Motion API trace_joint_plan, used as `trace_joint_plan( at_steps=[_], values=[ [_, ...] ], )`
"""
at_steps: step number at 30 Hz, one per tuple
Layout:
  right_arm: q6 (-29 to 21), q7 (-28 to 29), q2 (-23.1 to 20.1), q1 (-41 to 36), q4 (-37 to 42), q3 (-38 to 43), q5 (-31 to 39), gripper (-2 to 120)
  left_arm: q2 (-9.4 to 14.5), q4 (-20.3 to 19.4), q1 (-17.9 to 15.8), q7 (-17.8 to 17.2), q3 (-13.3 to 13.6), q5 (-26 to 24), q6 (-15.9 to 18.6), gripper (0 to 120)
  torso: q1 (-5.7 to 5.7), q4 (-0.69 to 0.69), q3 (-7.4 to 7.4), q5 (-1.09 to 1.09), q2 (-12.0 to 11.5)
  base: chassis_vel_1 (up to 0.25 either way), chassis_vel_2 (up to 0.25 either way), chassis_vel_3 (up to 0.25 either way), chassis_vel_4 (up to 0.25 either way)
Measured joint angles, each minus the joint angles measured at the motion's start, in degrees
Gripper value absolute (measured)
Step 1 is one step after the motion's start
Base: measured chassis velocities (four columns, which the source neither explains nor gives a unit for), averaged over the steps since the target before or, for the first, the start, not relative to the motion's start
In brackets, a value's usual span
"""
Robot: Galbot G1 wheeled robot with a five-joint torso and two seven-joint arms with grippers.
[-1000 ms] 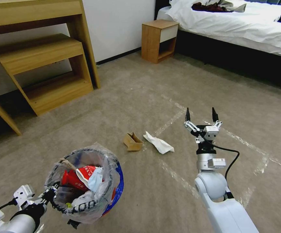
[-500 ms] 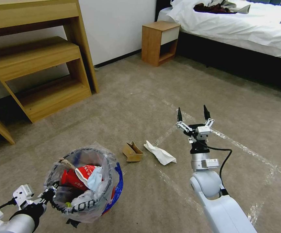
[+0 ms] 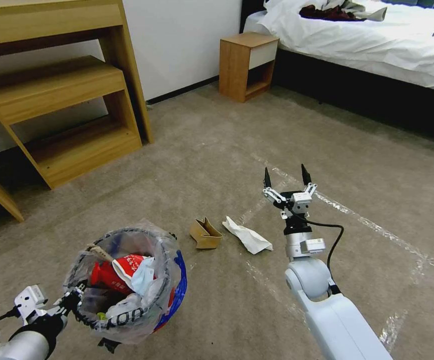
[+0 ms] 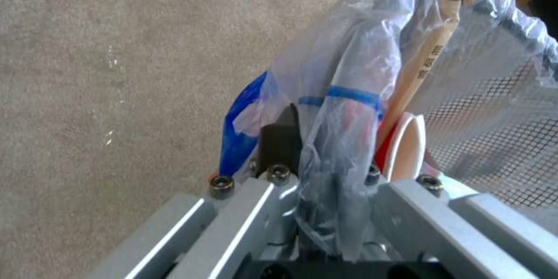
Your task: Pick up the trash bin and place the garbage on the floor into it.
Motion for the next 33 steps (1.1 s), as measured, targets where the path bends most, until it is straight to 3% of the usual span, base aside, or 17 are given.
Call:
trace_joint_plan(
  at_steps=[6,21,25,28,33],
  values=[
    [-2.37,3.15,0.15,1.01,-1.76,2.33,1.29,100,-0.05,0.00,0.05,0.00,0.05,0.02,0.00,0,0.00,-0.01,0.00,0.00,0.00,0.000,0.000,0.000,0.000],
    [3.12,-4.17,-2.22,-1.89,0.92,-0.53,0.14,100,0.04,0.00,0.58,-0.03,-0.32,-0.03,0.00,0,0.00,-0.01,0.00,0.00,0.00,0.000,0.000,0.000,0.000],
    [1.95,-4.39,-5.81,-1.64,1.10,-2.89,0.56,100,-0.05,0.00,0.66,-0.03,-0.10,0.12,0.00,0,0.00,-0.01,0.00,0.01,0.00,0.000,0.000,0.000,0.000],
    [0.18,-4.56,-12.16,0.29,0.25,-6.74,2.21,100,0.02,0.00,0.96,-0.03,-0.19,0.17,0.01,0,0.00,-0.01,0.00,-0.01,0.00,0.000,0.000,0.000,0.000],
    [-2.76,-5.11,-17.48,2.86,-0.45,-11.52,6.36,100,0.15,0.01,1.33,-0.01,-0.70,0.01,0.01,0,0.00,-0.01,0.00,0.01,0.00,0.000,0.000,0.000,0.000]
  ],
)
